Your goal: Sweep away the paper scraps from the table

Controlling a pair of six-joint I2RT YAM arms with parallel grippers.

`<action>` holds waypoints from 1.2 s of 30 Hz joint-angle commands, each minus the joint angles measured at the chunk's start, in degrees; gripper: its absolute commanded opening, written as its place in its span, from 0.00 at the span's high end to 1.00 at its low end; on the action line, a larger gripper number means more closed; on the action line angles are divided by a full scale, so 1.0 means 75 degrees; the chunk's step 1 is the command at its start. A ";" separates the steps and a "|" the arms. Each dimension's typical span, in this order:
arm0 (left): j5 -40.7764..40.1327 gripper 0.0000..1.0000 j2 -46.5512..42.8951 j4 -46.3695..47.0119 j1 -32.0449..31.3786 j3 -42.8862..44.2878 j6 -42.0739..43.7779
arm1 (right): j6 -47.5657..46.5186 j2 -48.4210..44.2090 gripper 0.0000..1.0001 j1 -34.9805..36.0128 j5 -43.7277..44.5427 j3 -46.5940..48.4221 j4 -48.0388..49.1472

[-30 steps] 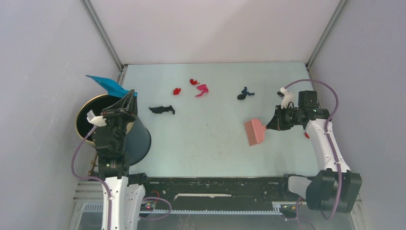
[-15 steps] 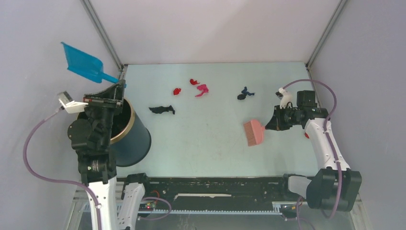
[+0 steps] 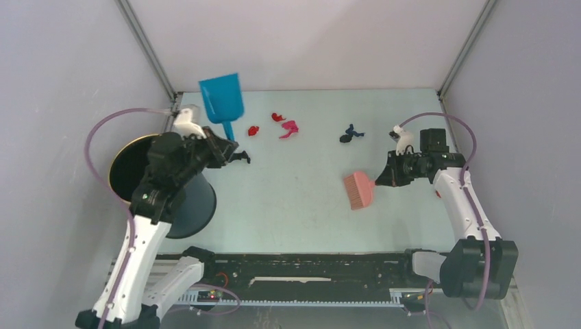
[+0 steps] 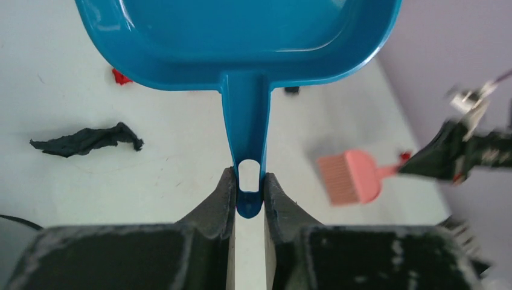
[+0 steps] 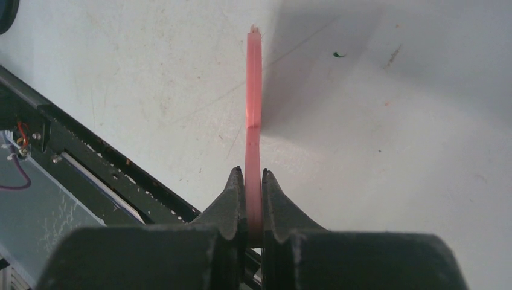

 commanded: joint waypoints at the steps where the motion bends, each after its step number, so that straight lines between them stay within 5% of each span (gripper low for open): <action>1: 0.0174 1.00 0.0229 0.0092 -0.0602 -0.0548 0.2161 | 0.0092 -0.0184 1.00 0.0648 -0.0532 0.0344 0.0513; 6: -0.0411 1.00 -0.0352 0.1378 -0.0670 -0.1911 0.2662 | 0.0570 0.0537 1.00 0.2049 -0.0793 0.1172 0.0998; 16: -0.2579 1.00 -0.2668 0.2603 -0.0676 -0.3379 0.2662 | 0.2625 0.4220 1.00 0.3961 -0.1617 0.4057 0.3231; 24: -0.2421 1.00 -0.2296 0.2743 -0.0671 -0.3317 0.2894 | 0.5721 0.6627 1.00 0.4617 -0.2435 0.5931 0.6036; 28: -0.2141 1.00 -0.2096 0.2770 -0.0669 -0.3295 0.2919 | 0.7375 0.7544 1.00 0.4709 -0.1824 0.6492 0.7331; 36: -0.1984 1.00 -0.1912 0.2798 -0.0670 -0.3315 0.2953 | 0.8789 0.9886 1.00 0.4947 -0.0344 0.9478 0.5735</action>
